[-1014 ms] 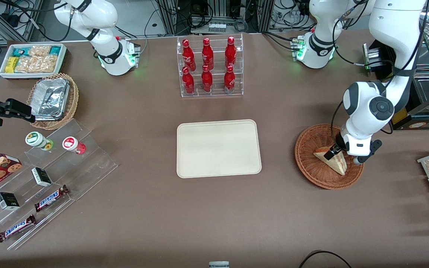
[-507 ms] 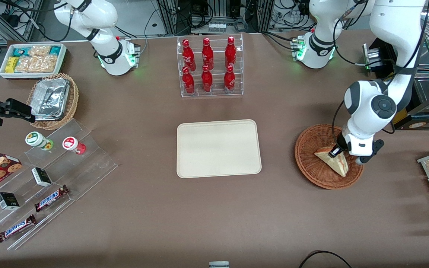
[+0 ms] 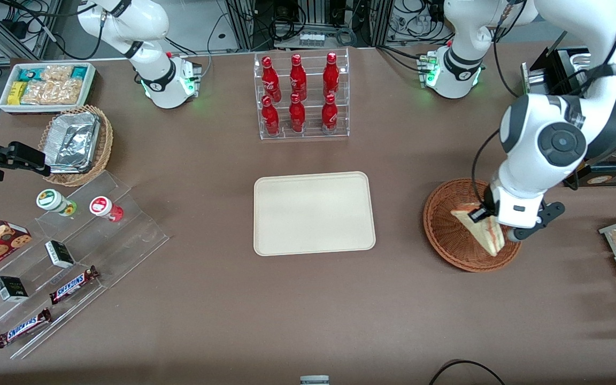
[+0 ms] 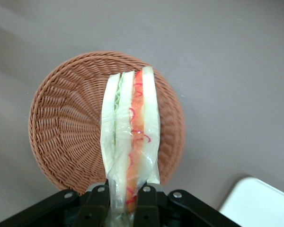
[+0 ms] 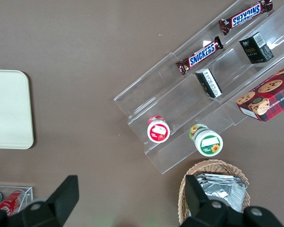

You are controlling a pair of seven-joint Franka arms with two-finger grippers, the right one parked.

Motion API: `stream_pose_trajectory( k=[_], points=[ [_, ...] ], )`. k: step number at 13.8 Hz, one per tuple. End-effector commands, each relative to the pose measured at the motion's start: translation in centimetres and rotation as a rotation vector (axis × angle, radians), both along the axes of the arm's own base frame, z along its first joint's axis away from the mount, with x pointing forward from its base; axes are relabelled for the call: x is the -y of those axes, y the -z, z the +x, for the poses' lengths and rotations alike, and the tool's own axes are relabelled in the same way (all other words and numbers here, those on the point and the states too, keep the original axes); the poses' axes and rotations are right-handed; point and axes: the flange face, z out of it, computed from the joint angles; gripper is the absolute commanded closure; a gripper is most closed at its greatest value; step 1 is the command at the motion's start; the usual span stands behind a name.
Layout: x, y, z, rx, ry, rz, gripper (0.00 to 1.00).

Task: Place sandwich from basket to tray
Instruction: 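Close the left gripper on the sandwich's upright edge, then lift the sandwich and carry it over the cream tray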

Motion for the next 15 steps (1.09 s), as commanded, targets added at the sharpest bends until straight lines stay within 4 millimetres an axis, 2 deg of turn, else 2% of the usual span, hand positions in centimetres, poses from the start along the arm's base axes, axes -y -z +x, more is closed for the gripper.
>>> stream_pose_trajectory(
  k=[1, 3, 4, 5, 9, 15],
  points=[
    [6.3, -1.1, 0.9, -0.022, 0.079, 0.025, 1.0],
    [10.6, -2.0, 1.3, -0.011, 0.126, 0.012, 1.0],
    [12.9, -1.8, 1.3, -0.006, 0.156, 0.006, 1.0],
    [16.3, -1.3, 0.6, -0.005, 0.206, 0.004, 1.0],
    [27.1, 3.2, -2.1, -0.028, 0.359, 0.006, 1.0],
    [35.7, 8.5, -5.1, 0.0, 0.428, -0.016, 1.0]
  ],
)
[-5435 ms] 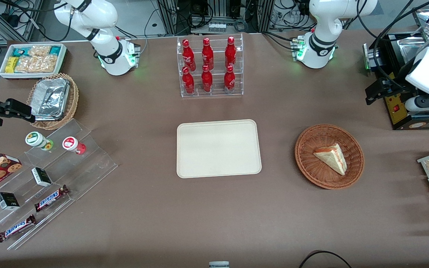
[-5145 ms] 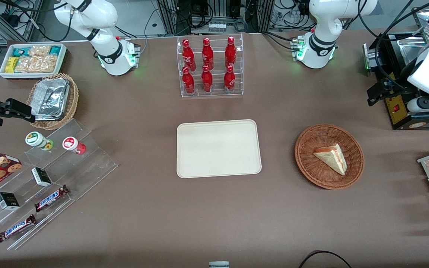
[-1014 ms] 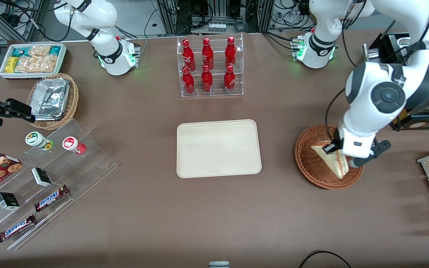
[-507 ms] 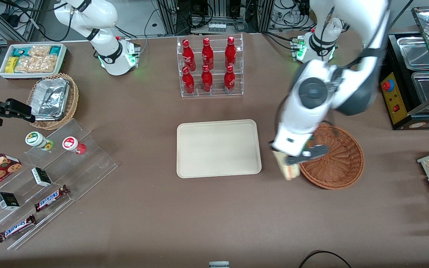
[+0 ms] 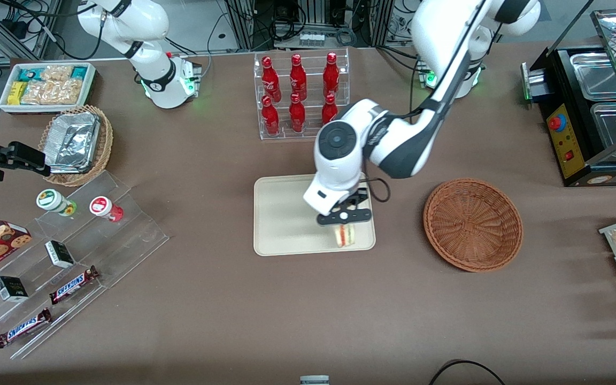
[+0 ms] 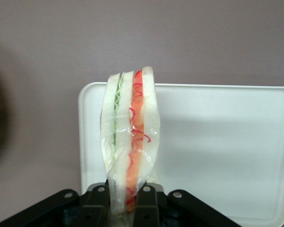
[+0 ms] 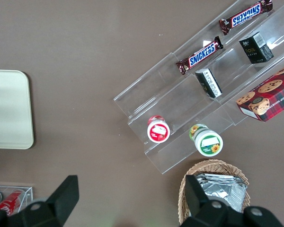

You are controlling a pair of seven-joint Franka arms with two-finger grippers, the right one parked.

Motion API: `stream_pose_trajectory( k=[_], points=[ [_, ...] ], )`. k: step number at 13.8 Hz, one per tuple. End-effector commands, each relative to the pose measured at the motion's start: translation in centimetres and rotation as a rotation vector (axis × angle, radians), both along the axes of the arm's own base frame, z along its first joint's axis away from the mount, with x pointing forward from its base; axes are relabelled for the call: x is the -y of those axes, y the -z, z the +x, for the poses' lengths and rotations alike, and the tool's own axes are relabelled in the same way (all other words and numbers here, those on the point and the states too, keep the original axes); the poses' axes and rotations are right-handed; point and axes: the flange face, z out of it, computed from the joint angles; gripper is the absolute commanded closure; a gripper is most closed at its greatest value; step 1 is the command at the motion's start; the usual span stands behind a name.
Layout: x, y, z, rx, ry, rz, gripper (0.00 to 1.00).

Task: Place sandwich from basket to tray
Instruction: 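Lift the sandwich and carry it over the cream tray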

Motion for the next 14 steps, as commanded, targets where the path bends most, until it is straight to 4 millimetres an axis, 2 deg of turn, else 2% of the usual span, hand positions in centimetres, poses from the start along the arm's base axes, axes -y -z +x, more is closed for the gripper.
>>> stream_pose_trajectory(
  k=[1, 4, 6, 12, 14],
  points=[
    [3.0, 1.3, -0.3, 0.048, 0.003, -0.027, 1.0],
    [5.5, 4.2, -1.9, 0.058, 0.047, -0.039, 1.0],
    [6.5, 5.7, -2.5, 0.063, 0.066, -0.043, 1.0],
    [7.4, 9.3, -3.4, 0.063, 0.101, -0.018, 1.0],
    [7.3, 9.9, -3.5, 0.06, 0.102, -0.012, 1.0]
  ],
)
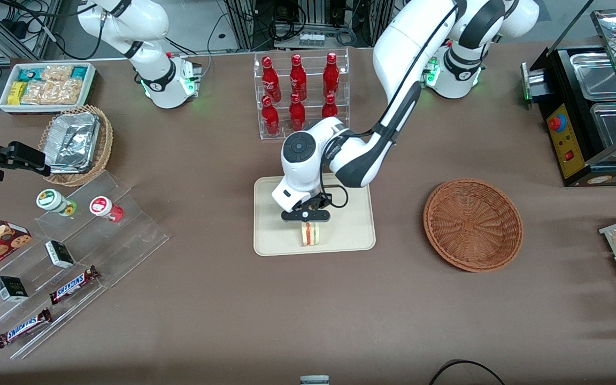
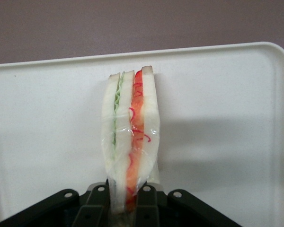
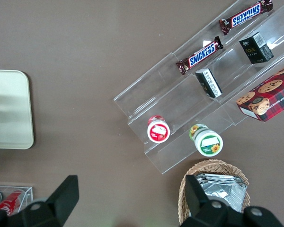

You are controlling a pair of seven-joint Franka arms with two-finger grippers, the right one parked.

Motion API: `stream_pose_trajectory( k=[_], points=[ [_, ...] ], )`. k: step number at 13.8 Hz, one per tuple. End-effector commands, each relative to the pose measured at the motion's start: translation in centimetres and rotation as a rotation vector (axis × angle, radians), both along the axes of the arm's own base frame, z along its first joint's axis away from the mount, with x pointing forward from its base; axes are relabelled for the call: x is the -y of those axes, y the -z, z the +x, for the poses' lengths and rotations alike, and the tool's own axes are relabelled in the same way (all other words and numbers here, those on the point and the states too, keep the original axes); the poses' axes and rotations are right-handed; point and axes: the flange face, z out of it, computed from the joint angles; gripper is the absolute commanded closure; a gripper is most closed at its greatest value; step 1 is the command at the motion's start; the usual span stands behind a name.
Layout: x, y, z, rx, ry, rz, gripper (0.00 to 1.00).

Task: Place sandwich from basket to tray
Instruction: 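Lower the sandwich onto the tray and open the left gripper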

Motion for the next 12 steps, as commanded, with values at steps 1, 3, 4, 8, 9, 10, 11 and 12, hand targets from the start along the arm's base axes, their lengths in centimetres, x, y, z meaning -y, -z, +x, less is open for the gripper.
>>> stream_pose_trajectory(
  k=[1, 3, 4, 8, 9, 10, 11, 12],
  points=[
    [0.8, 0.2, 0.1, 0.03, 0.002, 0.011, 1.0],
    [0.7, 0.5, 0.1, 0.026, 0.006, 0.016, 0.35],
    [0.7, 0.5, 0.1, 0.027, 0.011, 0.017, 0.14],
    [0.7, -0.8, 0.2, 0.036, 0.003, 0.011, 0.01],
    [0.7, -1.8, 0.3, 0.046, 0.0, 0.003, 0.01],
    [0.5, -2.2, 0.5, 0.046, -0.006, 0.001, 0.01],
    [0.3, -4.1, 0.6, 0.052, -0.012, -0.004, 0.01],
    [-0.2, -5.7, 0.7, 0.047, -0.022, 0.006, 0.01]
  ],
)
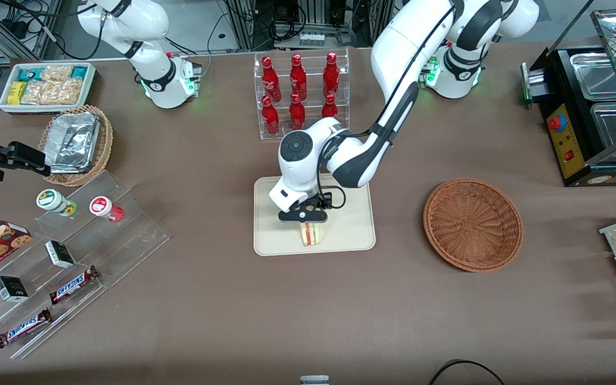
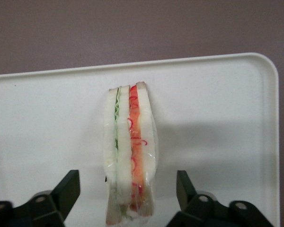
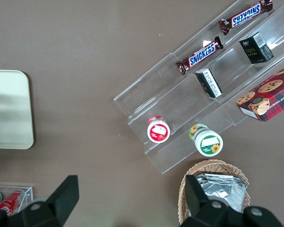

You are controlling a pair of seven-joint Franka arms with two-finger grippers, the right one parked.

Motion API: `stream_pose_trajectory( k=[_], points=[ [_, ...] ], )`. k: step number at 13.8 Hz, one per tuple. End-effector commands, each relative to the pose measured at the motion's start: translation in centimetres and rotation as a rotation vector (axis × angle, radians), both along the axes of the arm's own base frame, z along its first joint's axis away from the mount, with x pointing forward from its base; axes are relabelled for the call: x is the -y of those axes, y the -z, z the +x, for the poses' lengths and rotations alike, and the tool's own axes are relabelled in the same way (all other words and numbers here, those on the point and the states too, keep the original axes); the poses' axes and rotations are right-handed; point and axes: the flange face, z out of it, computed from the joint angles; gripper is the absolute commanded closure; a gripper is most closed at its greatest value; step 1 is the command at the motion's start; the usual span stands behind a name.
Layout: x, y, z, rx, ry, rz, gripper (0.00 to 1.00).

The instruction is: Place sandwich from basket to tray

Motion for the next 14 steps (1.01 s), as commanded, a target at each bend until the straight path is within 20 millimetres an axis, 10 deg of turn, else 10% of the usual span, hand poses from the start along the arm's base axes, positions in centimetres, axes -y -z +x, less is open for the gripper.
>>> stream_pose_trajectory(
  k=[1, 8, 14],
  points=[
    [-1.0, -5.6, -0.1, 0.013, -0.029, 0.026, 0.01],
    [-12.2, -20.0, 3.2, -0.046, -0.194, 0.059, 0.01],
    [-25.1, -27.9, 4.9, -0.121, -0.138, 0.097, 0.01]
  ],
)
